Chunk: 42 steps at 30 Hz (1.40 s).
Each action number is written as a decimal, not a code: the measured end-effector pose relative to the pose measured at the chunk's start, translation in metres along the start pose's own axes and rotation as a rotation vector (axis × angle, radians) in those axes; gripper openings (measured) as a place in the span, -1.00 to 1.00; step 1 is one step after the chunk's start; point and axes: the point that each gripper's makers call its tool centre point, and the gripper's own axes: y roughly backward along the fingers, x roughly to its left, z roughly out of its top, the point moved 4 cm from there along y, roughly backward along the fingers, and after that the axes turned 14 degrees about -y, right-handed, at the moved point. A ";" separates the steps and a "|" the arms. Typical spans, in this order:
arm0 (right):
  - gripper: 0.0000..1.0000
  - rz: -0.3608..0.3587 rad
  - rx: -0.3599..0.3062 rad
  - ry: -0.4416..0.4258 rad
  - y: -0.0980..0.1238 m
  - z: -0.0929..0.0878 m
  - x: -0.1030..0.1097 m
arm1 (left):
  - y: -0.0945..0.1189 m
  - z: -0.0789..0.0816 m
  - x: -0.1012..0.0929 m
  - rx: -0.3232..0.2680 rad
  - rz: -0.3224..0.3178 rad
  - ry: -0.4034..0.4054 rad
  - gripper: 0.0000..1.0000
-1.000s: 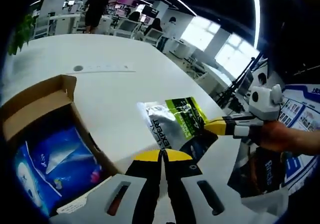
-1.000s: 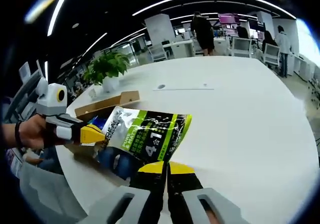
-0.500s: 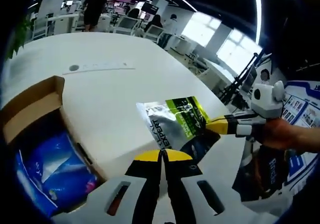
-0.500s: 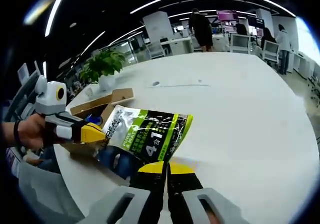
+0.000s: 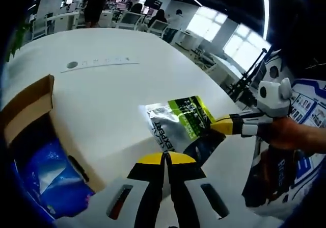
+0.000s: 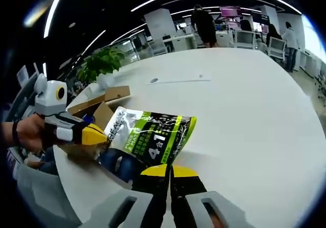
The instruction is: Operate the shoe box by opening the lid, removing the specified soft item, and placing it in the target area until the item is outside and the box remains undamaged.
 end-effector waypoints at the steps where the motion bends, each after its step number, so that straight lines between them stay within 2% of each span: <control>1: -1.00 -0.003 0.000 -0.002 -0.002 0.000 -0.002 | -0.002 0.000 0.000 0.001 0.002 0.006 -1.00; 4: -1.00 -0.011 0.004 -0.027 -0.007 0.000 -0.006 | -0.007 0.001 0.001 0.008 0.017 0.003 -1.00; 13: -1.00 -0.019 0.027 -0.024 -0.019 -0.002 -0.016 | -0.020 0.001 0.005 0.047 0.037 -0.006 -1.00; 21: -1.00 -0.025 0.037 -0.028 -0.025 0.000 -0.023 | -0.033 -0.005 0.005 0.140 0.056 -0.086 -1.00; 26: -1.00 -0.026 0.043 -0.037 -0.032 0.000 -0.027 | -0.042 -0.012 0.005 0.235 0.080 -0.149 -1.00; 32: -1.00 -0.029 0.056 -0.036 -0.033 -0.005 -0.031 | -0.048 -0.017 0.004 0.270 0.081 -0.181 -0.99; 37: -1.00 -0.028 0.084 0.004 -0.033 -0.010 -0.032 | -0.052 -0.020 0.005 0.292 0.087 -0.185 -0.99; 42: -1.00 -0.031 0.092 0.009 -0.034 -0.014 -0.035 | -0.055 -0.022 0.006 0.307 0.086 -0.185 -0.99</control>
